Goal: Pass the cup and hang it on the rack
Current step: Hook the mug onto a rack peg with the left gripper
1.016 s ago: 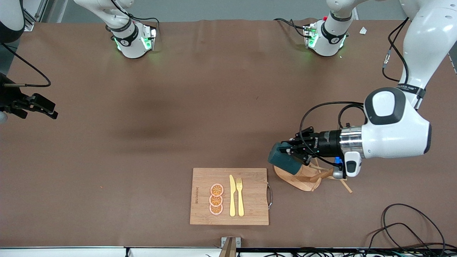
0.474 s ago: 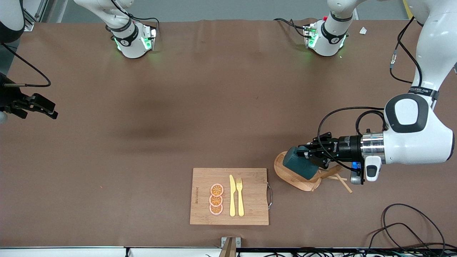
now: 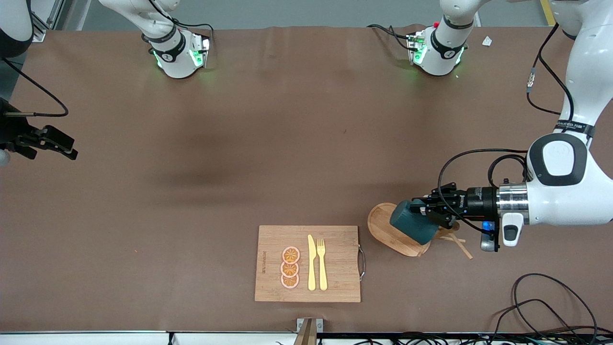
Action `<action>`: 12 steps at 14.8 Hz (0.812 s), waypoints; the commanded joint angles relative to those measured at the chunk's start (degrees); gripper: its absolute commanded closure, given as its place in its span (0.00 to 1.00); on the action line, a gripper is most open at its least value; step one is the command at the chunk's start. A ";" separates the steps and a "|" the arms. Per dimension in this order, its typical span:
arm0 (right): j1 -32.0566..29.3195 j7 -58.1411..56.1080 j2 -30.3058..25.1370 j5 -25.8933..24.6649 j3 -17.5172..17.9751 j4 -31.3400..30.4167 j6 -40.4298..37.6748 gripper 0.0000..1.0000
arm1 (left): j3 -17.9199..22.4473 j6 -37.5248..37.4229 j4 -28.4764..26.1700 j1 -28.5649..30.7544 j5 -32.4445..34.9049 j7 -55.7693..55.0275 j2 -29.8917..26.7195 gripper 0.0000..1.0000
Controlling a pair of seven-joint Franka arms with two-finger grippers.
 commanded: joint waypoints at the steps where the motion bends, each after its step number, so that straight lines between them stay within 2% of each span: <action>1: 0.07 0.28 -0.98 0.63 0.00 -0.53 -0.33 0.00 | -0.84 -0.62 -1.49 1.79 -1.38 2.67 0.21 0.92; 4: 0.07 0.28 -0.98 0.63 0.00 -0.53 -0.33 0.00 | -0.76 -0.62 -2.45 2.67 -4.36 4.60 0.30 0.92; 11: 0.07 0.19 -0.98 0.63 -0.09 -0.53 -0.33 0.00 | 0.30 -0.62 -2.90 3.73 -4.54 7.86 0.65 0.86; 12: 0.07 0.27 -0.98 0.63 0.00 -0.53 -0.24 0.00 | 0.30 -0.62 -2.90 3.73 -4.54 7.86 0.65 0.81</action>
